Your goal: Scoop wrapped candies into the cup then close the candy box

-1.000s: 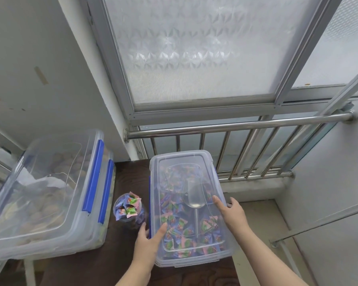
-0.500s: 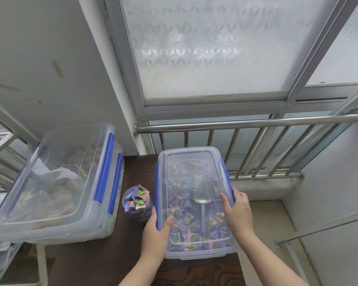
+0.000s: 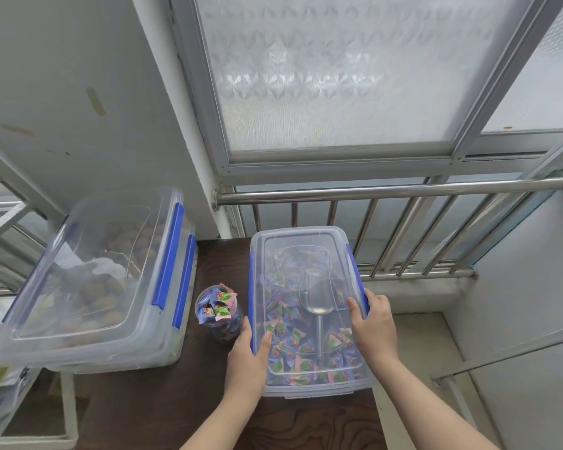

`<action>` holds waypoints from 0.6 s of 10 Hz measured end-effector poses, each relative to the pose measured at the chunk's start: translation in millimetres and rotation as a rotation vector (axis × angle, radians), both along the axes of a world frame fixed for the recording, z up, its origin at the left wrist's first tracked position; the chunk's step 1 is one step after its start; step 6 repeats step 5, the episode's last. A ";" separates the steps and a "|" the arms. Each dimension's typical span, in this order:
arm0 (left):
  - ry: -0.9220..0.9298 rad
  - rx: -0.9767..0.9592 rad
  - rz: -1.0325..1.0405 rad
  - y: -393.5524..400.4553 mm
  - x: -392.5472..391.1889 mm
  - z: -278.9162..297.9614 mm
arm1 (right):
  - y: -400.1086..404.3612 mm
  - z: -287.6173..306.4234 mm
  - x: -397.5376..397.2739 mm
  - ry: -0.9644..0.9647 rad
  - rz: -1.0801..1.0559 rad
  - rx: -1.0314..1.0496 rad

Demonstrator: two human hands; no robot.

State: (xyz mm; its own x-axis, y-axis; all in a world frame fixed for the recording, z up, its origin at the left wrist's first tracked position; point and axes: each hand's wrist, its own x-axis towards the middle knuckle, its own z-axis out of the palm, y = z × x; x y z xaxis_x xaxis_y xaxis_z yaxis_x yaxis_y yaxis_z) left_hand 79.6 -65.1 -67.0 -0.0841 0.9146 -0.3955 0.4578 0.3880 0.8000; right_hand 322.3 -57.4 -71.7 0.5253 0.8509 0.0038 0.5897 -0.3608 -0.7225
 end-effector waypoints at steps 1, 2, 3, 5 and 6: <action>0.019 0.010 -0.005 -1.6 1.2 0.8 | -0.7 2.4 -0.9 0.009 0.003 -0.019; 0.045 0.019 -0.014 -2.5 1.1 2.1 | -1.2 2.5 -1.6 0.000 0.011 -0.025; 0.050 0.017 -0.021 -3.4 1.9 5.5 | -2.2 6.8 -2.2 -0.001 0.008 -0.044; 0.092 -0.036 -0.085 4.8 -2.1 5.1 | 0.1 11.4 -0.9 0.046 0.012 -0.117; 0.092 -0.036 -0.085 4.8 -2.1 5.1 | 0.1 11.4 -0.9 0.046 0.012 -0.117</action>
